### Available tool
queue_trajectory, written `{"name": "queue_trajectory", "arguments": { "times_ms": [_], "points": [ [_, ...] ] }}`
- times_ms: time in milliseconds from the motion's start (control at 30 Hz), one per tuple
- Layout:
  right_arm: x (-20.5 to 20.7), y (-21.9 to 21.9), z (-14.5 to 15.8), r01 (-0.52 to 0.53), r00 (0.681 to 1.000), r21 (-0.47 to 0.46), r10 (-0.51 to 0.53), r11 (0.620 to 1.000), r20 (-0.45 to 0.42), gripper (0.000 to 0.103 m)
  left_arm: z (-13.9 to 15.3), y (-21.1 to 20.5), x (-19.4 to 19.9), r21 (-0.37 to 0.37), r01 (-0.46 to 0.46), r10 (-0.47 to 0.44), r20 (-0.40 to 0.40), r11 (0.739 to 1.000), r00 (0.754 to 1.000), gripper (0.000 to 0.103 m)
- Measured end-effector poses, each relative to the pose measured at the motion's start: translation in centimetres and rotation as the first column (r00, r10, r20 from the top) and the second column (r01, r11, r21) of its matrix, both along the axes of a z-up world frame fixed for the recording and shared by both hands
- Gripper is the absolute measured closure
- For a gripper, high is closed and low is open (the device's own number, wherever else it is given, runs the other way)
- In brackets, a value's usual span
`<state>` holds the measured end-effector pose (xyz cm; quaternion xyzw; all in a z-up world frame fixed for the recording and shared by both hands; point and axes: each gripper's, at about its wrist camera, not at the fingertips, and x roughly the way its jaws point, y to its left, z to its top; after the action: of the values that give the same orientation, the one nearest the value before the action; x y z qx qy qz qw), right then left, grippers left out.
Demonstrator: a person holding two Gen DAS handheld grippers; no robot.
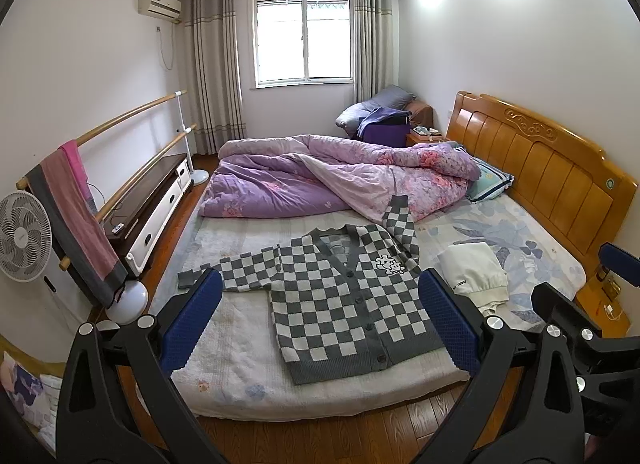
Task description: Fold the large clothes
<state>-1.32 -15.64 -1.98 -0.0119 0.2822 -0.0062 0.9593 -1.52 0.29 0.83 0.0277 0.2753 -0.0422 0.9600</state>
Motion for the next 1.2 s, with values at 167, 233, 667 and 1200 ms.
{"name": "queue_trajectory", "arguments": {
  "times_ms": [167,233,667,1200],
  "points": [
    [0.0,0.2,-0.1,0.006,1.0,0.003,-0.006,1.0,-0.005,0.007,-0.3,0.1,-0.2,-0.001,0.006,-0.006,-0.003,1.0,1.0,0.005],
    [0.3,0.4,-0.1,0.01,1.0,0.003,-0.01,1.0,-0.007,0.007,-0.4,0.1,-0.2,0.001,0.005,-0.005,-0.004,1.0,1.0,0.005],
    [1.6,1.4,-0.6,0.012,0.999,0.01,-0.011,1.0,-0.033,0.007,-1.6,1.5,1.0,0.003,0.014,-0.014,-0.033,1.0,0.999,0.005],
    [7.2,2.2,-3.0,-0.046,0.995,0.009,0.046,0.999,-0.089,0.007,-4.6,2.4,6.3,0.005,-0.055,0.055,-0.11,0.998,0.992,0.005]
  ]
}}
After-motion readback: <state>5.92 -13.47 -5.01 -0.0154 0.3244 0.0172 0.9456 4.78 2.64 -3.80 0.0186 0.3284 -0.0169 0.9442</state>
